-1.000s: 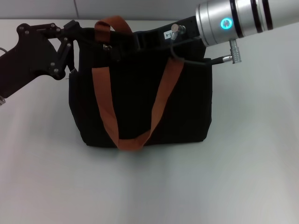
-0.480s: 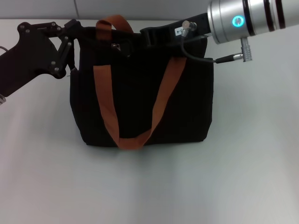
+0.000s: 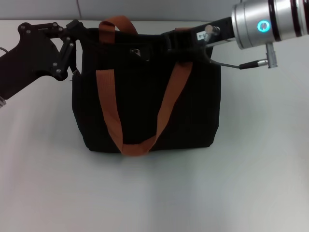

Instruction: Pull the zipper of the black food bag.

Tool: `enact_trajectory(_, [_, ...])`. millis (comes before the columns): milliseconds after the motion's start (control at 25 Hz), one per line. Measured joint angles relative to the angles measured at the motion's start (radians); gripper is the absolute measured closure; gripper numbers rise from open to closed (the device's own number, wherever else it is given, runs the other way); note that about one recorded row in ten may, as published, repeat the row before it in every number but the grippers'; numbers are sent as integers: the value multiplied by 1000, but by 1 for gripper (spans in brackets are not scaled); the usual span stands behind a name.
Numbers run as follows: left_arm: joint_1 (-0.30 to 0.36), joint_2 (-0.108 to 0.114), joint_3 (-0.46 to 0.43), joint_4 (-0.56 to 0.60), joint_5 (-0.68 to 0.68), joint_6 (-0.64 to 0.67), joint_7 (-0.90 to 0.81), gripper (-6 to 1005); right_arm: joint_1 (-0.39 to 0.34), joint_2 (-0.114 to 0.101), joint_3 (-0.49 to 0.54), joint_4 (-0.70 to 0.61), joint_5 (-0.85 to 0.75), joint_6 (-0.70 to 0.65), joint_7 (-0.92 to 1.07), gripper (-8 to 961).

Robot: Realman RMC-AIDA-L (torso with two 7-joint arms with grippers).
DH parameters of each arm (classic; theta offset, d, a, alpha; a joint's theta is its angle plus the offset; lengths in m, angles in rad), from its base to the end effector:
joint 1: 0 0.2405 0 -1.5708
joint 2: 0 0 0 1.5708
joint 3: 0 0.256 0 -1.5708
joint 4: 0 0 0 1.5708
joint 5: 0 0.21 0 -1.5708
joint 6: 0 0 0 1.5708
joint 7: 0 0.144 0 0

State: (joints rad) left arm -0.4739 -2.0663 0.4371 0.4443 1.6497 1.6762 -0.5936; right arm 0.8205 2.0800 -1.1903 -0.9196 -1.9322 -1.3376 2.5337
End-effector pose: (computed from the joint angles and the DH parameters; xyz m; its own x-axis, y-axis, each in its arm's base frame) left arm -0.2713 0.3195 0.0383 0.7176 -0.3378 0.6090 0.2297 -0.7108 -0.6648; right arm 0.0968 0.3978 -0.0286 0.5663 -0.7671 -0.3015 -0.7794 -0.6174 0.1069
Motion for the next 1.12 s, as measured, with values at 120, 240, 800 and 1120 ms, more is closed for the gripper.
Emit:
enact_trajectory(120, [0,0,0,-2,0,-6,0,976,-17,0,2,-15,-1,-6,2,956])
enact_trajectory(240, [0,0,0,-2,0,-10,0,976,-27,0,2,-23,-2,-10,2,956])
enact_trajectory(800, [1,0,0,-3,1,-15,0,976,-112,-1,20,-119,-40,-24,28,955])
enact_trajectory(1120, [1,-1,0,-3,0,-15,0,976,-146,-2,60,-156,-45,-48,29,955])
